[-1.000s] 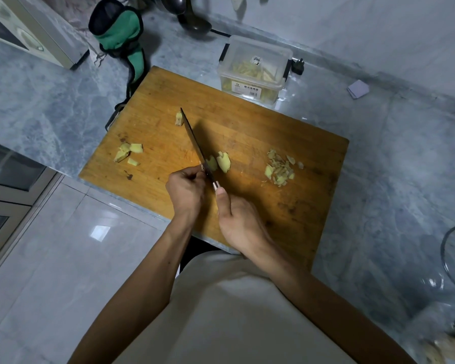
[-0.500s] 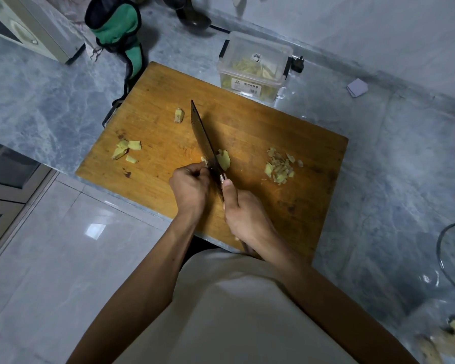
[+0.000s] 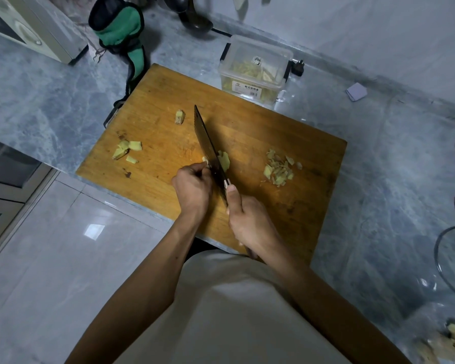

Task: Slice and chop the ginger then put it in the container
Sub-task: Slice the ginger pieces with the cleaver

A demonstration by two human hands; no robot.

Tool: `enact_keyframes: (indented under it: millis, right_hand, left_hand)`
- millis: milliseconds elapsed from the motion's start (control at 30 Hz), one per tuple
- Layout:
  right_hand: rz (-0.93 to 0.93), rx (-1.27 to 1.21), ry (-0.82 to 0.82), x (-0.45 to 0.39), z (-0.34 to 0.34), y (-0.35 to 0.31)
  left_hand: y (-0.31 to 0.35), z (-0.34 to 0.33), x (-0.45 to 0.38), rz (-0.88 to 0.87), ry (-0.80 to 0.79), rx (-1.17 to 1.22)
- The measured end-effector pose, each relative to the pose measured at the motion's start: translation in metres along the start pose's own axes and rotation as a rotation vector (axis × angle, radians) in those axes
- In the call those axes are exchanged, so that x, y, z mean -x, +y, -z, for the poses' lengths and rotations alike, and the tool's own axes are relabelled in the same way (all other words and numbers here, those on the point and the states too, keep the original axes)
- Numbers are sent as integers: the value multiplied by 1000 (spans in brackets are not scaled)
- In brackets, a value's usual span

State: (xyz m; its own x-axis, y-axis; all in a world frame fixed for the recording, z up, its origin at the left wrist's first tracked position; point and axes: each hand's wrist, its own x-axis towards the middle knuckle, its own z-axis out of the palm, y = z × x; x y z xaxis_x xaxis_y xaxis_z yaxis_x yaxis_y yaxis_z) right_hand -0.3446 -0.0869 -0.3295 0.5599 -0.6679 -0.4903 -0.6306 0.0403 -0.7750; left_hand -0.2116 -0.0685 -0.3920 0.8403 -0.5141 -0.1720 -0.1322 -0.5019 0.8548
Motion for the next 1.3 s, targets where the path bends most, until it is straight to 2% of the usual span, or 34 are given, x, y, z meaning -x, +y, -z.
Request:
enact_keyframes:
  millis: [400, 567, 633, 833, 1167, 1300]
  right_hand:
    - [11, -48, 9, -8, 3, 5]
    - [-74, -132, -7, -13, 13, 10]
    - [-100, -141, -20, -15, 15, 8]
    - [-178, -318, -72, -13, 21, 9]
    - [-102, -142, 19, -17, 2, 17]
    - [-126, -218, 1, -17, 7, 13]
  left_hand:
    - [-1, 2, -5, -6, -7, -18]
    - [-8, 7, -16, -184, -120, -109]
    - [-11, 5, -16, -254, -119, -173]
    - [-11, -2, -11, -310, -79, -253]
    - [-23, -1, -11, -257, -2, -138]
    - [-21, -4, -13, -242, -1, -141]
